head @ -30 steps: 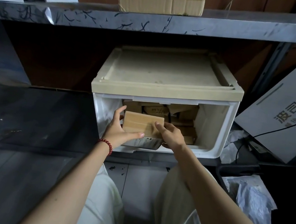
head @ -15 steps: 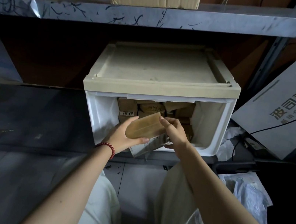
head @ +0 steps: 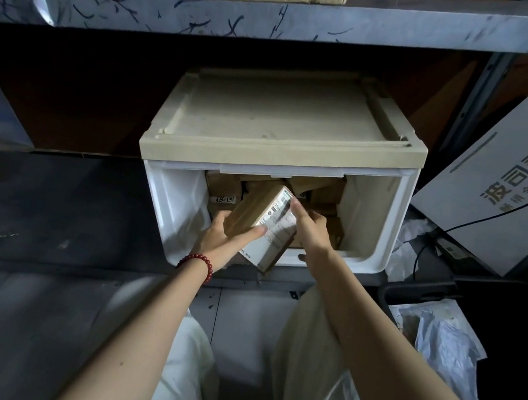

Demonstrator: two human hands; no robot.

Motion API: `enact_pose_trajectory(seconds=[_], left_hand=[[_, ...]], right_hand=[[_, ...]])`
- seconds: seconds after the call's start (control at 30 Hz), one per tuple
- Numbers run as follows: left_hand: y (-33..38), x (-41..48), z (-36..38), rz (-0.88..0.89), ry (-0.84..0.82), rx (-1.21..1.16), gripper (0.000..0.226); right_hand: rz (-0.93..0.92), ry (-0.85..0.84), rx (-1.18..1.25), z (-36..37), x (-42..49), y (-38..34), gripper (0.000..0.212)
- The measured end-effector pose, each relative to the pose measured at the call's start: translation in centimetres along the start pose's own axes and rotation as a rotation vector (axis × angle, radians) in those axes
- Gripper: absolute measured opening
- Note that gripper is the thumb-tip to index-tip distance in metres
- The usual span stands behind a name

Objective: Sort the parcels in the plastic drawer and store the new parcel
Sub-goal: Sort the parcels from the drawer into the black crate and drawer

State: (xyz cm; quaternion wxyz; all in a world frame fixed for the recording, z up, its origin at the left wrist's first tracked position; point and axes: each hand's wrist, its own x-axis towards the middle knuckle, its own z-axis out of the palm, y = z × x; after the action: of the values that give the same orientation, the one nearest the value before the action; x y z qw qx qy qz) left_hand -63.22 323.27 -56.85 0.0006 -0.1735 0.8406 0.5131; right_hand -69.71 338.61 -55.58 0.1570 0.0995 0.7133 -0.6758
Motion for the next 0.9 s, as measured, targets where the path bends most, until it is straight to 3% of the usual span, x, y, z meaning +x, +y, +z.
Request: enact_pose_trajectory(seconds=[0.1, 0.2, 0.47, 0.57, 0.63, 0.73, 0.9], left_hand=[[0.0, 0.1, 0.1, -0.041, -0.004, 0.006, 0.099], [-0.1, 0.2, 0.2, -0.069, 0.000, 0.085, 0.106], [-0.3, 0.7, -0.2, -0.084, -0.065, 0.153, 0.084], [0.2, 0.5, -0.4, -0.071, -0.107, 0.111, 0.097], [0.7, 0.1, -0.1, -0.041, -0.122, 0.042, 0.090], [1.8, 0.0, 1.1, -0.006, -0.145, 0.027, 0.098], [3.8, -0.6, 4.6, 0.027, -0.217, 0.155, 0.116]], right_hand=[[0.092, -0.096, 0.017, 0.4, -0.2, 0.4, 0.067], [0.050, -0.127, -0.003, 0.6, -0.1, 0.5, 0.051], [-0.024, -0.128, -0.031, 0.4, 0.4, 0.8, 0.055], [-0.051, -0.146, -0.006, -0.3, 0.0, 1.1, 0.052], [-0.067, -0.137, 0.041, -1.5, -0.4, 1.2, 0.047], [-0.089, -0.110, 0.051, -3.6, -1.2, 1.1, 0.037], [-0.146, -0.098, 0.103, -7.0, -2.6, 1.6, 0.054]])
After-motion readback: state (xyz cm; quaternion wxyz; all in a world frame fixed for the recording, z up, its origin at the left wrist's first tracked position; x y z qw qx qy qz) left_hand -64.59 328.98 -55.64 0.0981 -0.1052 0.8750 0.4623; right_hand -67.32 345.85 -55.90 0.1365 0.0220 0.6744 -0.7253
